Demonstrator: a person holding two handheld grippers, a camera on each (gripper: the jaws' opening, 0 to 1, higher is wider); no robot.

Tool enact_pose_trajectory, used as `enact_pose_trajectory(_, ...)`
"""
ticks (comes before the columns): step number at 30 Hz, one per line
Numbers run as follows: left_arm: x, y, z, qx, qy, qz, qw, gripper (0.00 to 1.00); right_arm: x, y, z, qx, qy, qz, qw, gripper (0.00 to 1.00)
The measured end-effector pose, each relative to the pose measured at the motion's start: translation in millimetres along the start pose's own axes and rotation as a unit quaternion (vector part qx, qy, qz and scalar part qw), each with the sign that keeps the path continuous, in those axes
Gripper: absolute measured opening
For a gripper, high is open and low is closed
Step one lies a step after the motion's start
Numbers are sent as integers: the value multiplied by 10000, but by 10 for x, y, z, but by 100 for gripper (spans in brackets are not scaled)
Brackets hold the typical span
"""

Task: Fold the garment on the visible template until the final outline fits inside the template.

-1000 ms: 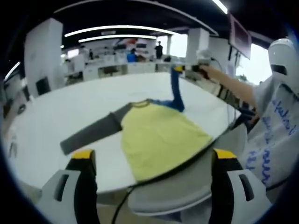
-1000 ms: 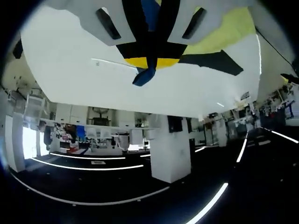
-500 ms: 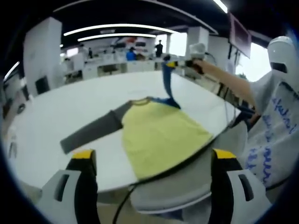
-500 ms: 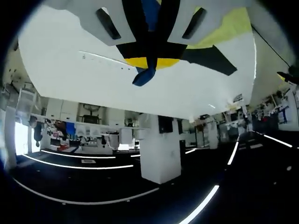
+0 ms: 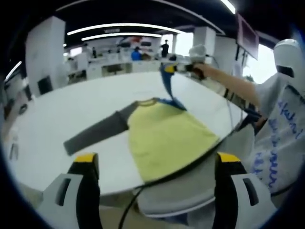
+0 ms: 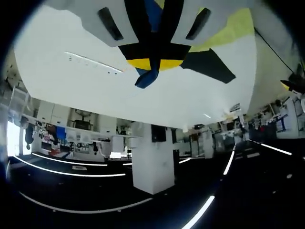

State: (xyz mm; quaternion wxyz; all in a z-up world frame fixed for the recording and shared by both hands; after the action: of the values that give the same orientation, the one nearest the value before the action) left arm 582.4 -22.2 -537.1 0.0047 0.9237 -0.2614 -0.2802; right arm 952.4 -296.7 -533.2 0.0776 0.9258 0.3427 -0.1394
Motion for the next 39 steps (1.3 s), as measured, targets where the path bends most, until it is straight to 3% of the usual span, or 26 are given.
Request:
enact_pose_trajectory(12, -1, -71, 26, -39, -38, 66, 10000, 98, 268, -226, 82, -42, -185, -229, 9996, 3)
enact_pose_trajectory(36, -41, -217, 60, -159, -263, 58, 9995, 98, 653, -520, 596, 235, -703, -517, 9959, 3)
enact_pose_trajectory(39, -38, -224, 29, -161, -181, 61, 9997, 97, 714, -561, 643, 251, -757, -548, 9953, 3)
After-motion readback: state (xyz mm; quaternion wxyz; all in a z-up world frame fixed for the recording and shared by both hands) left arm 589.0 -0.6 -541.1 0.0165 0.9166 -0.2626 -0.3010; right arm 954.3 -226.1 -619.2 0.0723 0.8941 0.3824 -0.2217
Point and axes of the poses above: the point that each gripper's makers call its tool centre point, and the gripper's own axes: x roughly forward along the fingers, y roughly to its right, z roughly out of its underside, the point moved 9 cm from there along -x, roughly backward along the fingers, and after that the axes turned 9 degrees about z, right-handed, at the moved point
